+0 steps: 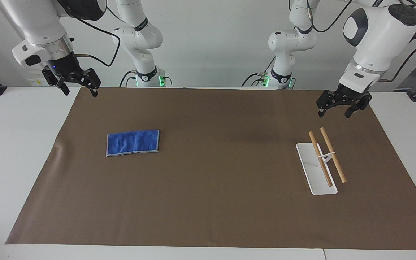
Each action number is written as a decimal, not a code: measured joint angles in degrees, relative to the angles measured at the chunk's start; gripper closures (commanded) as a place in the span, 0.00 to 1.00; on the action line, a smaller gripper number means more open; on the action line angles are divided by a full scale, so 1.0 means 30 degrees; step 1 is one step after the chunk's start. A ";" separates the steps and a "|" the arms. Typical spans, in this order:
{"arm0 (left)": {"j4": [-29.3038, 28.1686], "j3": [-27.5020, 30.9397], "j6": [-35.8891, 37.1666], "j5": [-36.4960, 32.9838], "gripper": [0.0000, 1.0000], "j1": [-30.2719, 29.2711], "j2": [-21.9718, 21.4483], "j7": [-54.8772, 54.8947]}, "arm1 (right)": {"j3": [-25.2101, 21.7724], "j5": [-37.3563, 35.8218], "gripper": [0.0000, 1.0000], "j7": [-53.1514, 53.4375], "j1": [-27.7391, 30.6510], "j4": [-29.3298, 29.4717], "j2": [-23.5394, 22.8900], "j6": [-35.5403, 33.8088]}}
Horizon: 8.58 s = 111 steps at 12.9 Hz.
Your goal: Right arm passes towel to left arm to hang
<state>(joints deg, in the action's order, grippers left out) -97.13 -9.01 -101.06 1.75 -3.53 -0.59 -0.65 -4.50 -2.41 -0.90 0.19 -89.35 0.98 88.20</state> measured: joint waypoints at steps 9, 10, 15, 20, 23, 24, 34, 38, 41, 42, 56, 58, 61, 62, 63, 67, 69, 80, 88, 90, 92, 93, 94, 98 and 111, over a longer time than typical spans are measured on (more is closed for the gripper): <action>0.0000 0.0000 0.0000 0.0000 0.00 0.0000 0.0000 0.0000 | 0.0048 0.0779 0.00 -0.0484 -0.0925 -0.4646 0.0893 0.5486; 0.0000 0.0000 0.0000 0.0000 0.00 0.0000 0.0000 0.0000 | 0.0048 0.0790 0.00 -0.0872 -0.0933 -0.5572 0.0901 0.6395; 0.0000 0.0000 0.0000 0.0000 0.00 0.0000 0.0000 0.0000 | -0.0012 0.0804 0.00 -0.3917 -0.0811 -1.1068 0.0686 1.1902; 0.0000 0.0000 0.0000 0.0000 0.00 0.0000 0.0000 0.0000 | -0.0012 0.0805 0.00 -0.4341 -0.0749 -1.3585 -0.1015 1.6556; 0.0000 0.0000 0.0000 0.0000 0.00 0.0000 0.0000 0.0000 | -0.0012 0.1245 0.00 -0.4341 -0.0721 -1.4540 -0.2051 1.8464; 0.0000 0.0000 0.0000 0.0000 0.00 0.0000 0.0000 0.0000 | -0.0012 0.1502 0.00 -0.4341 -0.0720 -1.4772 -0.2201 1.8846; -0.0001 0.0000 0.0000 0.0000 0.00 0.0000 0.0000 0.0000 | -0.0035 0.1759 1.00 -0.4342 -0.0484 -1.6040 -0.2192 2.0352; -0.0001 0.0000 0.0000 0.0000 0.00 0.0000 0.0000 0.0000 | -0.0014 0.1917 1.00 -0.4249 -0.0460 -1.5814 -0.2012 2.0264; -0.0001 0.0000 0.0000 0.0000 0.00 0.0000 -0.0001 0.0000 | 0.0052 0.1954 1.00 -0.3482 -0.0621 -1.3583 -0.1533 1.7116; -0.0001 0.0000 0.0000 0.0000 0.00 0.0000 -0.0001 0.0000 | 0.0096 0.2345 1.00 -0.3244 -0.0684 -1.2369 -0.1321 1.5686; -0.0001 0.0000 0.0000 0.0000 0.00 0.0000 -0.0001 0.0000 | 0.2440 1.3948 1.00 1.1022 -0.2182 -0.5187 -0.1332 1.2346; -0.0001 0.0000 0.0000 0.0000 0.00 0.0000 -0.0001 0.0000 | 0.2451 1.5792 1.00 1.3403 -0.3248 -0.5245 -0.1560 1.3782; -0.0001 0.0001 0.0000 0.0000 0.00 0.0000 -0.0001 0.0000 | 0.2458 1.9189 1.00 1.5869 -0.4683 -0.5399 -0.2164 1.6412; -0.0001 0.0001 0.0000 0.0000 0.00 0.0000 -0.0001 0.0000 | 0.2459 2.0349 1.00 1.6542 -0.5177 -0.5431 -0.2420 1.7492; -0.0004 0.0000 0.0009 0.0000 0.00 0.0000 -0.0001 0.0000 | 0.2465 2.1406 1.00 1.7026 -0.5670 -0.5447 -0.2662 1.8439; -0.0009 0.0001 0.0016 0.0000 0.00 0.0000 -0.0002 0.0000 | 0.2480 2.4747 1.00 1.7563 -0.7542 -0.5485 -0.3313 2.1618; -0.0009 0.0000 0.0017 0.0000 0.00 0.0000 -0.0003 0.0000 | 0.2489 2.5170 1.00 1.8169 -0.8324 -0.5490 -0.3598 2.2532; -0.0557 -0.0172 -0.1551 0.2209 0.00 0.0063 -0.0156 -1.1848 | 0.2488 2.7419 1.00 1.8301 -0.8903 -0.5476 -0.3730 2.3541; -0.3544 -0.3506 -0.9532 0.4039 0.00 0.0128 -0.0679 -2.6687 | 0.2513 2.7939 1.00 1.8751 -1.0438 -0.5477 -0.3757 2.4858; -0.4203 -0.4088 -1.0955 0.4360 0.00 0.0131 -0.0711 -2.8293 | 0.2513 2.8363 1.00 1.8790 -1.0533 -0.5476 -0.3763 2.4967; -0.4933 -0.4700 -1.2600 0.4400 0.00 0.0145 -0.0707 -2.9756 | 0.2506 2.8450 1.00 1.8797 -1.0509 -0.5477 -0.3770 2.4967; -0.5298 -0.4973 -1.3327 0.4413 0.00 0.0189 -0.0698 -3.0408 | 0.2506 2.8463 1.00 1.8804 -1.0508 -0.5480 -0.3770 2.4967; -0.5556 -0.5164 -1.3816 0.4419 0.00 0.0273 -0.0652 -3.0833 | 0.2507 2.8499 1.00 1.8809 -1.0511 -0.5487 -0.3775 2.4967; -0.6015 -0.5850 -1.5645 0.4446 0.00 0.0392 0.0212 -3.1697 | 0.2526 2.8893 1.00 1.8809 -1.0863 -0.5491 -0.3822 2.4965; -0.6013 -0.5858 -1.6288 0.4448 1.00 0.0360 0.0680 -2.7667 | 0.2510 2.8894 1.00 1.8809 -1.0909 -0.5490 -0.3849 2.4967</action>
<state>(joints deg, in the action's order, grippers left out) -115.17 -26.59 -149.93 15.09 -2.44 1.45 -83.65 3.03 84.27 55.52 -32.54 -105.82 -10.56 163.10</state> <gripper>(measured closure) 0.978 0.960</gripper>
